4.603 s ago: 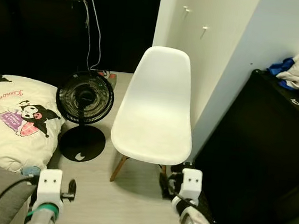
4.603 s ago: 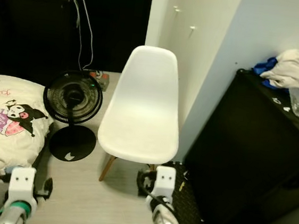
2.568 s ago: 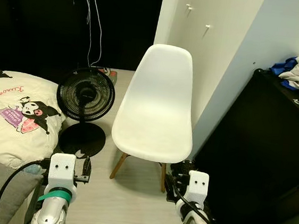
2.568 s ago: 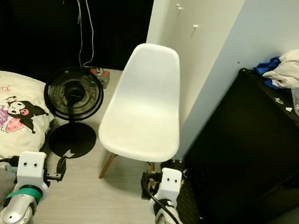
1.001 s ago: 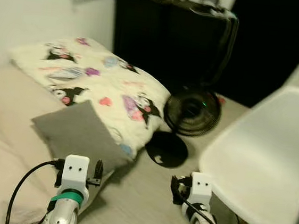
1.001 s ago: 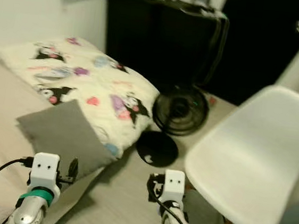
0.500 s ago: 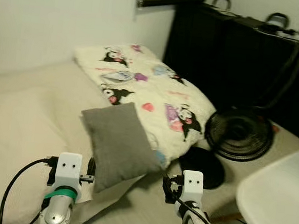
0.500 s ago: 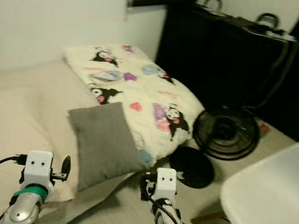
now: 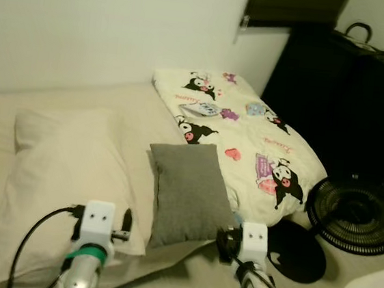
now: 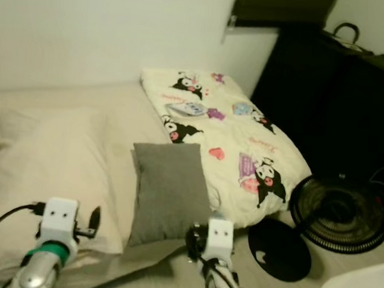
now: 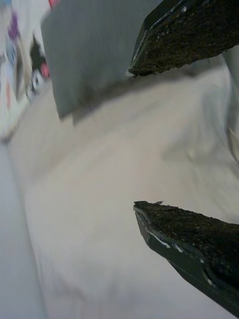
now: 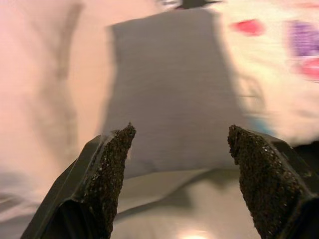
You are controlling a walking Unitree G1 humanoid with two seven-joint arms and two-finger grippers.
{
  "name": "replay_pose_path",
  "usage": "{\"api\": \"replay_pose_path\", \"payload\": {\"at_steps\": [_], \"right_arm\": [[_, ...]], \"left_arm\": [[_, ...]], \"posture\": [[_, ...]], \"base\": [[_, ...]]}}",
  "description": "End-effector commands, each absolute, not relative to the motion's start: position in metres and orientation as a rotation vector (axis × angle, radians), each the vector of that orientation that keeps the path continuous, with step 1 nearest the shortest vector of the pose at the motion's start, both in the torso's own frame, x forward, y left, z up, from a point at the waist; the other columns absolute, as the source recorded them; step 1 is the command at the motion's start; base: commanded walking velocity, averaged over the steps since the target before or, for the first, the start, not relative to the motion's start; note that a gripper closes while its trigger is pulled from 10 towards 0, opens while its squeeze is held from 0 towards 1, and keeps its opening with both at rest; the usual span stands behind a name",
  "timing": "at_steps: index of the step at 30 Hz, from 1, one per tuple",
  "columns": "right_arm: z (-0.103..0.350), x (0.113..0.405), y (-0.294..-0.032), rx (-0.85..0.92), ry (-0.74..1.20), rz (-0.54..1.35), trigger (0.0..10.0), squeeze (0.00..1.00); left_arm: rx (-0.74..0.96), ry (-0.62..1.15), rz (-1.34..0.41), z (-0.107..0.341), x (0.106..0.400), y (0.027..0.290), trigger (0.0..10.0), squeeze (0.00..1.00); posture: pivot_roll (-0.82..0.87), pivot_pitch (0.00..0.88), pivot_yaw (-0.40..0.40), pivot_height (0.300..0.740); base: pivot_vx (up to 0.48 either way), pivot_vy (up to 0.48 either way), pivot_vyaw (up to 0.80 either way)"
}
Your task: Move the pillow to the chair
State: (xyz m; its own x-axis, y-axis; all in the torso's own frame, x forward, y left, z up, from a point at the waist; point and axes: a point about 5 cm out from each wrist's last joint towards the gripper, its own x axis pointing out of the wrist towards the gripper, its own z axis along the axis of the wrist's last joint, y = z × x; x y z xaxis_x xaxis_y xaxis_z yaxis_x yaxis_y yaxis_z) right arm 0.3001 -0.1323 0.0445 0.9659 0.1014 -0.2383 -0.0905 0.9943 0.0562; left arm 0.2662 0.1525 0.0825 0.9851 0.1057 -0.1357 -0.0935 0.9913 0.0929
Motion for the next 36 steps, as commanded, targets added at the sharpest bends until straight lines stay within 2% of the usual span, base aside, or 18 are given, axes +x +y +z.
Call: {"api": "replay_pose_path", "payload": {"at_steps": [1, 9, 13, 22, 32, 36], "right_arm": [[0.034, 0.293, -0.138, 0.033, 0.288, 0.085, 10.0, 0.00], [0.025, 0.291, -0.144, 0.040, 0.324, 0.020, 10.0, 0.00], [0.019, 0.288, -0.148, 0.061, 0.362, -0.037, 10.0, 0.00], [0.024, 0.293, -0.133, 0.068, 0.332, 0.018, 10.0, 0.00], [0.025, 0.296, -0.129, 0.035, 0.337, 0.056, 10.0, 0.00], [0.025, 0.296, -0.128, 0.035, 0.337, 0.059, 10.0, 0.00]], "left_arm": [[0.088, 0.167, 0.091, 0.077, 0.264, 0.149, 10.0, 0.00], [0.068, 0.203, 0.102, 0.073, 0.269, 0.146, 10.0, 0.00], [0.055, 0.209, 0.085, 0.072, 0.273, 0.139, 10.0, 0.00], [0.034, 0.202, 0.066, 0.074, 0.276, 0.142, 10.0, 0.00], [0.017, 0.194, 0.079, 0.076, 0.276, 0.141, 10.0, 0.00], [0.016, 0.197, 0.078, 0.076, 0.276, 0.141, 10.0, 0.00]], "posture": [[0.05, 0.000, -0.016, 0.740], [0.06, 0.000, -0.022, 0.740], [0.05, 0.015, -0.017, 0.740], [0.05, 0.031, -0.009, 0.740], [0.06, 0.047, -0.021, 0.740], [0.06, 0.051, -0.021, 0.740]], "base": [[0.000, 0.000, 0.80], [0.000, 0.000, 0.77], [0.000, 0.000, 0.00], [0.000, 0.000, 0.00], [0.318, 0.000, 0.00], [0.340, 0.000, 0.80]]}}
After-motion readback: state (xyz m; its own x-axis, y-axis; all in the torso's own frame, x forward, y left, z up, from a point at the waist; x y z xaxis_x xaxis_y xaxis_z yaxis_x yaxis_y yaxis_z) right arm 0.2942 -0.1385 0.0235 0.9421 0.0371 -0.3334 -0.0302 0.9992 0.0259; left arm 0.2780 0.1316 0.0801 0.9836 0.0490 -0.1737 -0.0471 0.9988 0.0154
